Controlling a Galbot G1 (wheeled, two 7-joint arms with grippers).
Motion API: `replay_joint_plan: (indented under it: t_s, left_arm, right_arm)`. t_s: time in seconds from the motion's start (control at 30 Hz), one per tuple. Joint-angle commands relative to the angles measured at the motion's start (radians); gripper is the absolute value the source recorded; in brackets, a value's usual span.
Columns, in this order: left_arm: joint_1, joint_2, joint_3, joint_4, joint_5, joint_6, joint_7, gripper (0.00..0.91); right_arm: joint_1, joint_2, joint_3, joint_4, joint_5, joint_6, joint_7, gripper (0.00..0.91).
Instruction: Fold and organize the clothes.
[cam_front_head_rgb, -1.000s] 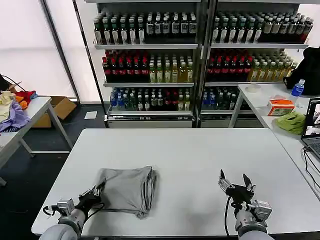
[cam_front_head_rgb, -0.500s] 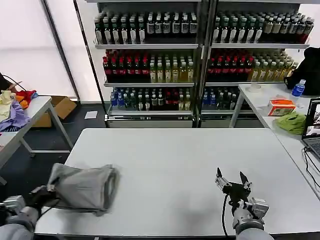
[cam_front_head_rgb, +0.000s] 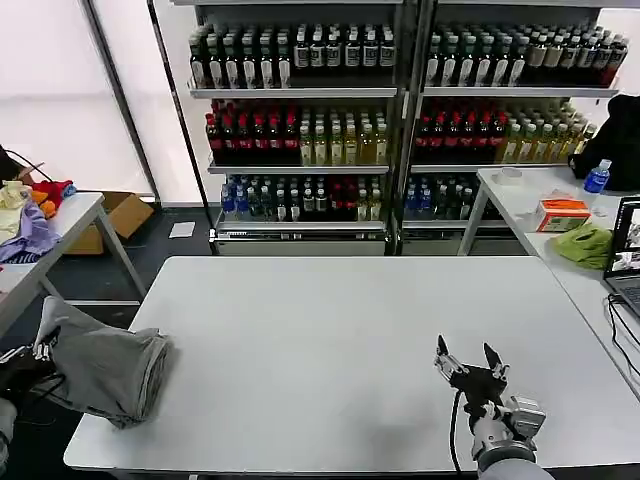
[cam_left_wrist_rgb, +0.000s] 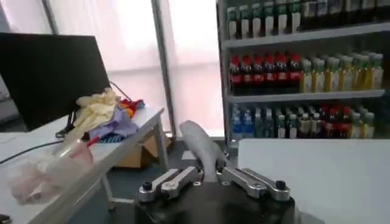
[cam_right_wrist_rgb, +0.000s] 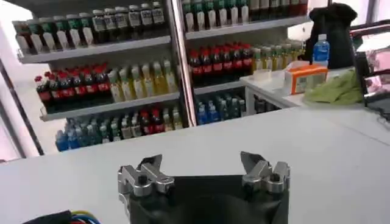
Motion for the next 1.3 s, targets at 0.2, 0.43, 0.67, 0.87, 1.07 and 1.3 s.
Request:
replay_joint_plan:
  t_s: [0.2, 0.43, 0.67, 0.87, 1.07, 1.3]
  left_arm:
    - [0.011, -0.259, 0.539, -0.401, 0.172, 0.036, -0.128, 0.0]
    - [-0.05, -0.337, 1.029, -0.261, 0.392, 0.02, -0.166, 0.0]
    - [-0.157, -0.352, 1.0, -0.087, 0.406, 0.026, -0.165, 0.0]
    - [-0.16, -0.321, 0.96, -0.111, 0.362, 0.046, -0.173, 0.907]
    - [-0.174, -0.319, 0.944, -0.162, 0.259, 0.05, -0.163, 0.907]
    - [-0.226, -0.318, 0.86, -0.151, 0.152, 0.058, -0.196, 0.907]
  right_arm:
    - [-0.011, 0.015, 0.052, -0.019, -0.015, -0.008, 0.005, 0.907]
    - [-0.049, 0.036, 0.085, -0.016, -0.052, -0.019, 0.002, 0.907]
    - [-0.048, 0.056, 0.066, -0.027, -0.088, -0.024, 0.0, 0.907]
    - [-0.027, 0.068, 0.037, -0.042, -0.106, -0.029, 0.0, 0.907]
    - [-0.006, 0.074, -0.004, -0.066, -0.116, -0.05, -0.001, 0.907]
    - [0.03, 0.075, -0.071, -0.053, 0.019, -0.066, -0.028, 0.907]
